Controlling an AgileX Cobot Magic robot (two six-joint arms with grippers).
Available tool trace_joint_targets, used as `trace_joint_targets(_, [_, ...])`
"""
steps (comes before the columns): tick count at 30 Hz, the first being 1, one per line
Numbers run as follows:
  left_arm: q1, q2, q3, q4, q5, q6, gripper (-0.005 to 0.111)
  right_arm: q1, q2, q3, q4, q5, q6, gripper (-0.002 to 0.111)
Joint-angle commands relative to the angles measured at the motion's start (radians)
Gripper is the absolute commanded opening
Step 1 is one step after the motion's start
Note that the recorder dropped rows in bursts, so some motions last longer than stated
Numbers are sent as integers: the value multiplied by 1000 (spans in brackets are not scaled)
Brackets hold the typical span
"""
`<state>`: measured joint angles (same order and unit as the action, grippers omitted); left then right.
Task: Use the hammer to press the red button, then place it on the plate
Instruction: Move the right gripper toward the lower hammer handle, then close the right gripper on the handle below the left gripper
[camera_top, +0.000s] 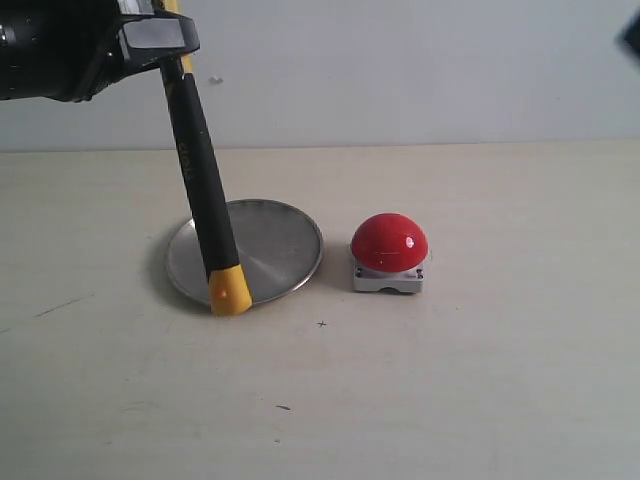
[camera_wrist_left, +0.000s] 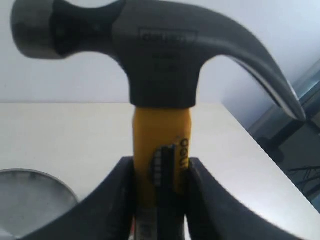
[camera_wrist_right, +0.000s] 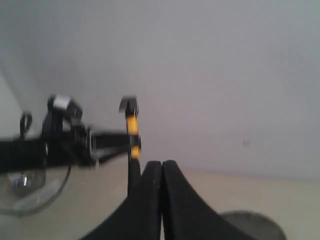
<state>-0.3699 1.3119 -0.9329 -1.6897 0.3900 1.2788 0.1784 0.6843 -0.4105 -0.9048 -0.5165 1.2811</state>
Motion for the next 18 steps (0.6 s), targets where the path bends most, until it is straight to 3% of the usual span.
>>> trace_joint_targets(1, [-2, -11, -8, -28, -4, 15, 0, 69, 382, -148, -400, -27, 182, 5])
trace_joint_targets(6, [-2, -11, -8, -3, -28, 26, 0, 169, 722, -309, -516, -39, 274, 36])
trace_joint_targets(10, [-2, -11, -8, 47, -34, 26, 0, 258, 853, -408, -513, -39, 228, 54])
trace_joint_targets(14, [-2, -11, -8, 79, -43, 26, 0, 309, 876, -469, -482, -39, 169, 65])
trace_joint_targets(18, [-2, -11, -8, 57, -53, 22, 0, 347, 876, -512, -423, -25, 105, 67])
